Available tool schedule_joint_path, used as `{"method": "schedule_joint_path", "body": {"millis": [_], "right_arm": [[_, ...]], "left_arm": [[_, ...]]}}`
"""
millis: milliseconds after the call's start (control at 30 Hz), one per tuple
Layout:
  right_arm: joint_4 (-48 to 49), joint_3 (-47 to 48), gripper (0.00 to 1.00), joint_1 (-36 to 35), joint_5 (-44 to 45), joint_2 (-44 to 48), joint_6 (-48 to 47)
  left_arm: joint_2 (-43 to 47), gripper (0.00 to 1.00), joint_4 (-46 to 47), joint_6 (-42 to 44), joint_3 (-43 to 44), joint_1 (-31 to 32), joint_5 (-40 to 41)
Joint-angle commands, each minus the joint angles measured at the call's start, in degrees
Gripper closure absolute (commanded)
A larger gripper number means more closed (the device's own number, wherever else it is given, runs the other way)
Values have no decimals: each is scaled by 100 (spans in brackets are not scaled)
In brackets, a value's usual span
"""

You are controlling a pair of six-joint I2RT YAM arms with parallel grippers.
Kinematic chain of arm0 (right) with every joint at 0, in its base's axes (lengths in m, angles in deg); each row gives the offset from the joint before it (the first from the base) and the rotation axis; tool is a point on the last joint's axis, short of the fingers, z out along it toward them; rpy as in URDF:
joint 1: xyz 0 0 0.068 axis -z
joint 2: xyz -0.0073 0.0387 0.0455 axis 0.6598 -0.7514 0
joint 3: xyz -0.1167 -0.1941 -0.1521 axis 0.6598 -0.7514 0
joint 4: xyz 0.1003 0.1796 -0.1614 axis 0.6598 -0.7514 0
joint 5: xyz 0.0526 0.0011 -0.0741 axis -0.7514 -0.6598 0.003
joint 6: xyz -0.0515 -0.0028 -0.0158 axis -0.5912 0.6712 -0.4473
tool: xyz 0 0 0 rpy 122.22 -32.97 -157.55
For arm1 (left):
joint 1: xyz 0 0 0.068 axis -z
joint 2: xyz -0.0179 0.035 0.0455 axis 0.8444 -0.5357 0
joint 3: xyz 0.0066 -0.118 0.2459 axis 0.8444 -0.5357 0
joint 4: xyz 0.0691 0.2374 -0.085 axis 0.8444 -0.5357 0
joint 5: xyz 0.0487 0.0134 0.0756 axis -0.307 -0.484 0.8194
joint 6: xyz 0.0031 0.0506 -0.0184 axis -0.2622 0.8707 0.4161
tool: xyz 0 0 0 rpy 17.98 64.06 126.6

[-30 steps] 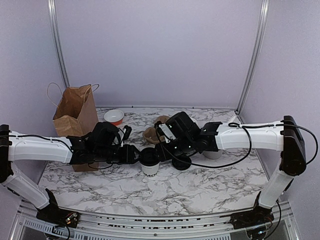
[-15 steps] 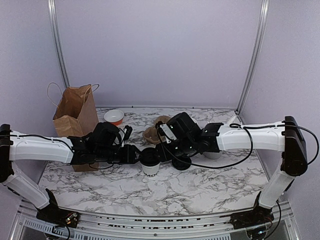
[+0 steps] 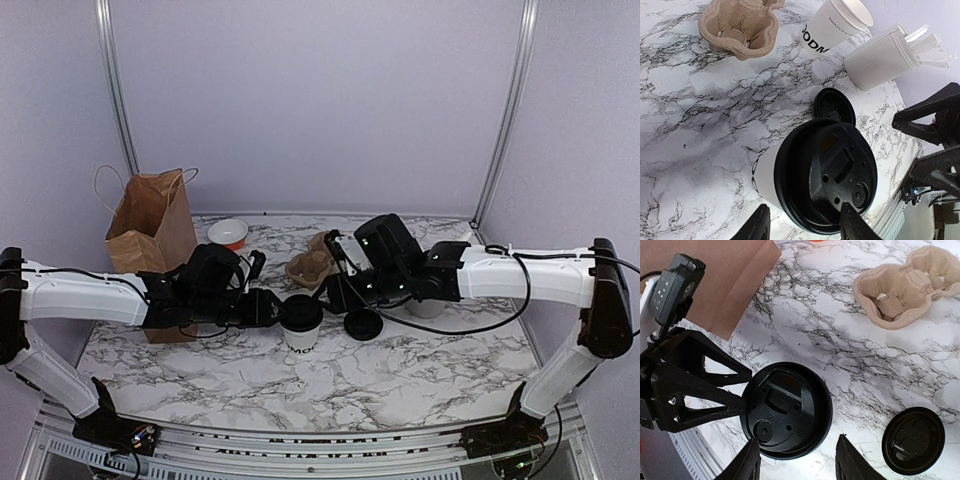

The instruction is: Pack the takeout coffee

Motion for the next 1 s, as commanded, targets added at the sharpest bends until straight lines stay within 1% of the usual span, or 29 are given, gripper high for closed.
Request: {"method": "schedule_joint_path", "body": {"millis": [0,67,133,400,667,967], "right_arm": [[391,-390,54,179,-413,289,296],[587,-582,58,251,-656,297,424],[793,-739,60,317,-877,270,538],[1359,-1086,62,496,-1348,124,856],[1550,-1130,62,549,-1394,-10,969],[1611,-1121,65,550,-1403,-204,1015]], "left_arm": [[-157,53,-310,74,63,59,15],[-158,53,-308,70,67,59,16],[-168,53,-313,72,76,59,11],[-111,53,-371,83,70,59,32],[-114,53,-370,83,59,64,44],[-106,53,-363,83,59,66,46]]}}
